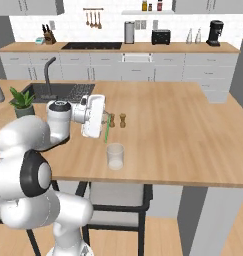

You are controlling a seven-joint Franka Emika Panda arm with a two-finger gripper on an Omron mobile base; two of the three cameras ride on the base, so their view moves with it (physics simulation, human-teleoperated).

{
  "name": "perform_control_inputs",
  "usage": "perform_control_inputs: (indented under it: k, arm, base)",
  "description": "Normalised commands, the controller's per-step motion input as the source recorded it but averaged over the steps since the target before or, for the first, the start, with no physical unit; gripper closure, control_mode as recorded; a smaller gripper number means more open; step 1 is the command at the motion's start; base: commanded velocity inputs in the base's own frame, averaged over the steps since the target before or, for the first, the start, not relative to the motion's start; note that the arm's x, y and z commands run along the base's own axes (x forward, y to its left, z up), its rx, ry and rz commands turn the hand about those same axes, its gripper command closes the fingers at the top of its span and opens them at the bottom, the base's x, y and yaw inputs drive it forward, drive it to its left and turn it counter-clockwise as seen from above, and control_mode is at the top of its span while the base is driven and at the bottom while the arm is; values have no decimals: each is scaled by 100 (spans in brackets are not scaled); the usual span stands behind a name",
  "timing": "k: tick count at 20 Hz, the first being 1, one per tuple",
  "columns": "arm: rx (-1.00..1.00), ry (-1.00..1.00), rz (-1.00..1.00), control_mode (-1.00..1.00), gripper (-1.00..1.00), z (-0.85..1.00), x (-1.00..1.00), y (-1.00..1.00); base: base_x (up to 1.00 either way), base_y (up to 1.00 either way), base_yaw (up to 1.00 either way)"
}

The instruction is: Take a straw from the drawer in front and place it inside the glass cup on the dining counter.

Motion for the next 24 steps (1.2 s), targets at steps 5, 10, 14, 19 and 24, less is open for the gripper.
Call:
perform_control_inputs:
  k: [5,10,14,19,24]
  arm:
    - [-1,18,2,-100,100,-29,48,-29]
    - [-2,23,1,-100,100,-37,39,-14]
    - [-1,16,0,-100,100,-31,53,-1]
    - [0,15,0,-100,100,-25,68,0]
    - [0,15,0,-100,100,-22,50,0]
  base:
    - [0,0,0]
    - [0,0,0]
    - [0,0,0]
    - [0,0,0]
    - [0,0,0]
